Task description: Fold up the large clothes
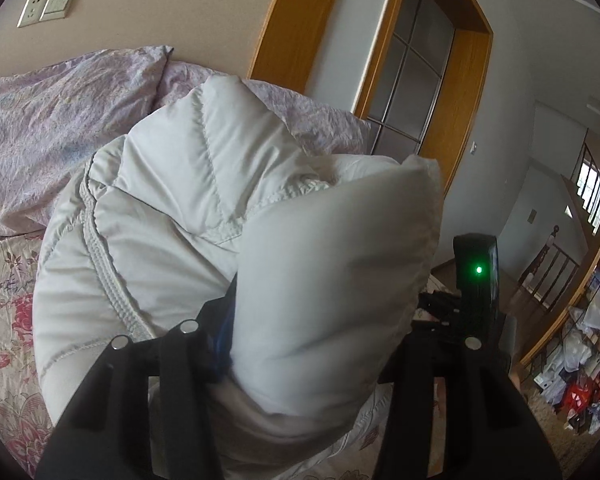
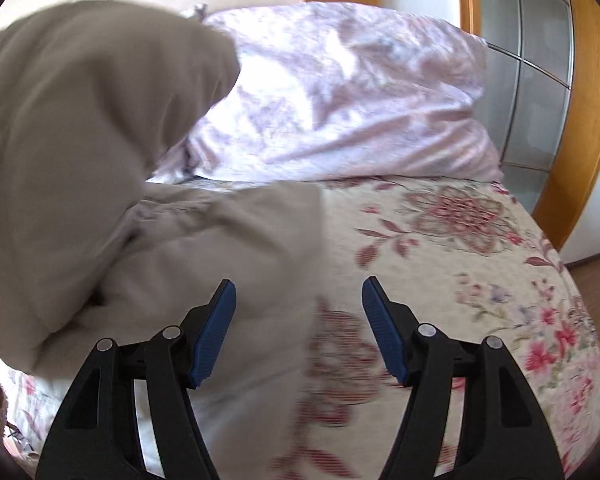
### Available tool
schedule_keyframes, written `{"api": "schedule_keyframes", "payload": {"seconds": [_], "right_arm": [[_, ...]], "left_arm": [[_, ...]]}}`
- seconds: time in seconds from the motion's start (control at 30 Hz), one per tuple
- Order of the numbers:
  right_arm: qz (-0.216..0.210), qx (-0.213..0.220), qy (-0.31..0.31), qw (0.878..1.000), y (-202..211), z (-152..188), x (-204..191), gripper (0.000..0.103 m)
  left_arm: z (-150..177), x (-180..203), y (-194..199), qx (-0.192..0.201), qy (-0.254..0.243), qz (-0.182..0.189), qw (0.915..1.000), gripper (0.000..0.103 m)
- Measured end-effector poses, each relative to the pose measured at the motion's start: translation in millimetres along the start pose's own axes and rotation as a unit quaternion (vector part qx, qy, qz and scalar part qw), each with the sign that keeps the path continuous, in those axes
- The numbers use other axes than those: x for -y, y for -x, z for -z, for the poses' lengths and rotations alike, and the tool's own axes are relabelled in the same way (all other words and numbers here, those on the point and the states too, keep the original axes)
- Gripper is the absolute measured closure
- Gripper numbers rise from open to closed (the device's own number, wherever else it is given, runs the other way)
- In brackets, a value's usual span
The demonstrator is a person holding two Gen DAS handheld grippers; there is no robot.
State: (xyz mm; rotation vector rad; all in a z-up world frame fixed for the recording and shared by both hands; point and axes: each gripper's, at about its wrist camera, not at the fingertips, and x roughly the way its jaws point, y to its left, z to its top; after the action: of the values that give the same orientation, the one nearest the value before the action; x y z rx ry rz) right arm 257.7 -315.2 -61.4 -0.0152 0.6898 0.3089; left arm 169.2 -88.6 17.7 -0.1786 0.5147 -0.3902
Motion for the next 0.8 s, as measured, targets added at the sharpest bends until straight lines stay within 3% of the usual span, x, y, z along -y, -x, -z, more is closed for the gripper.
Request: {"api": "schedule_keyframes", "payload": {"seconds": [0.27,0.6,0.8], "right_arm": [[0.009,-0.022,-0.012,1.0,-21,10,47,0.036],[0.015,-0.049,-0.003,0.999,-42,18,58,0.036],[0.03,-0.056,-0.003,0.998,-46,20,55,0.034]], "left_arm": [[16,24,-24,-0.027,-0.033,-0.009,0.999,0.048],[26,40,-36,-0.044,-0.051,-0.015,0.9976,0.046],[30,49,-42,-0.051,-0.059,-0.011,0.9969,0.038]]}}
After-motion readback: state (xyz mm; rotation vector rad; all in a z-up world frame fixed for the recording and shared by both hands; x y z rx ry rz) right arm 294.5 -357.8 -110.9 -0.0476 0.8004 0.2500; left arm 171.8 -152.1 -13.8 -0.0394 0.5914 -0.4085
